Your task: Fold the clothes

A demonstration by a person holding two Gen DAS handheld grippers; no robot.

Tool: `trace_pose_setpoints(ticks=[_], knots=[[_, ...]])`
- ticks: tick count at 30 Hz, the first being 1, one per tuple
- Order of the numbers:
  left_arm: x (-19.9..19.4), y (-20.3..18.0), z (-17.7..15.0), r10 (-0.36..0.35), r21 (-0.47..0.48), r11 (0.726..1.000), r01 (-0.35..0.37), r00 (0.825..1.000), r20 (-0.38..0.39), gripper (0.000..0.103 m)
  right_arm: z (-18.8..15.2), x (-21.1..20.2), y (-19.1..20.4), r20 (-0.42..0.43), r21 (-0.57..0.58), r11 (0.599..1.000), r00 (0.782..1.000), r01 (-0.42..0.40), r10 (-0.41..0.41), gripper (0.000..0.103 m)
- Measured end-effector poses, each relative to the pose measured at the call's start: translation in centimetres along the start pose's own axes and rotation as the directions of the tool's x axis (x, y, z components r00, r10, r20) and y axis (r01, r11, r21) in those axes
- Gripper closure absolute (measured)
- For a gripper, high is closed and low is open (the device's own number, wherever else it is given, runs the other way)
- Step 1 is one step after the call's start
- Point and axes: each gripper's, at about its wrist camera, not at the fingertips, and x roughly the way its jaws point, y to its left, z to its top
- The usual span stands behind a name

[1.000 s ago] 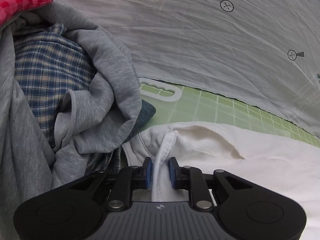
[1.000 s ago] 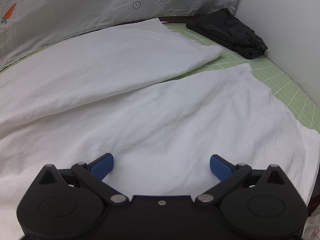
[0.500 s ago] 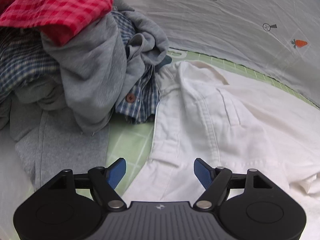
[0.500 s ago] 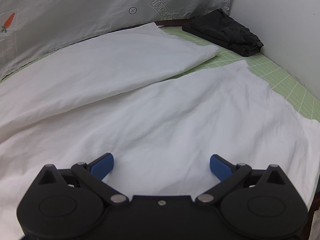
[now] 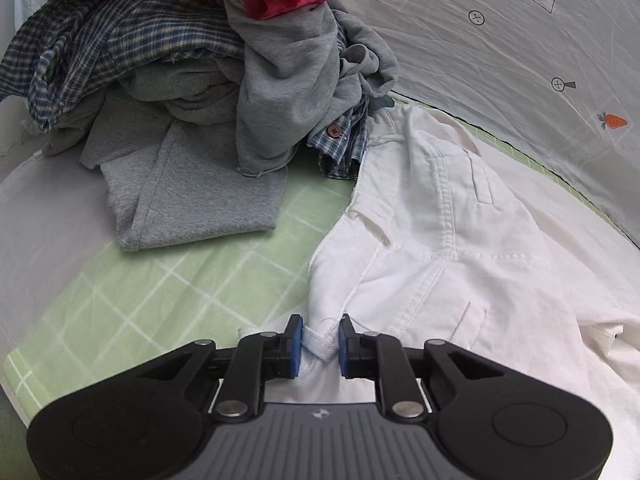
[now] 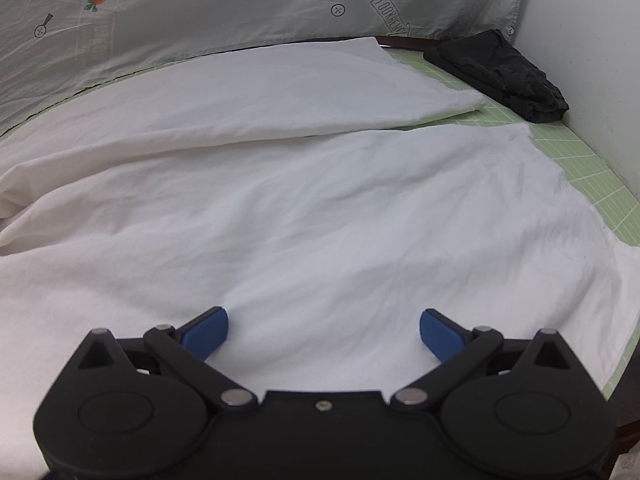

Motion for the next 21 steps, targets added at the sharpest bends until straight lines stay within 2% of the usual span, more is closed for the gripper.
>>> trace_pose_setpoints(ticks=[2,5,9,12,14,19,21], knots=[[-1.1,0.9,-0.1,0.034,-0.002,0.999,-0.034,0.999,0.021,0.086,-0.3,-0.3,-0.1,-0.005,0.000,1.000,1.000,-0.008,0.008,0.000],[-0.6,2.4,-0.8,0.033,-0.041,0.999,-0.033,0.999,-0.003,0.084,-0.8,-0.7,-0.3,-0.005,-0.011,1.000,1.000,-0.026,0.026,0.000],[-0.4,2.0,-1.4,0.060,-0.041,0.997,-0.060,0.998,0.006,0.078,-1.2,-0.8,-0.5,-0.002,-0.010,0.999,0.999,-0.053,0.053,0.000],[-1.2,1.8,-1.6,0.059,-0.045,0.997,-0.058,0.998,0.022,0.067,-1.1,-0.7,-0.9,-0.008,-0.017,0.996,0.997,-0.082,0.082,0.000],[-1.8,1.8,-1.9,0.053,-0.063,0.997,-0.052,0.998,0.026,0.049,-1.1,-0.5,-1.5,-0.015,-0.003,0.993,0.993,-0.114,0.114,0.000],[-3.7,1.3,-2.8,0.060,-0.081,0.995,-0.056,0.997,0.047,0.042,-1.1,-0.8,-4.0,0.019,0.092,0.975,0.980,-0.201,0.200,0.000],[-4.3,0.9,-3.1,0.065,-0.086,0.994,-0.061,0.996,0.053,0.041,-0.9,-0.8,-5.5,0.035,0.125,0.970,0.978,-0.207,0.204,0.000]])
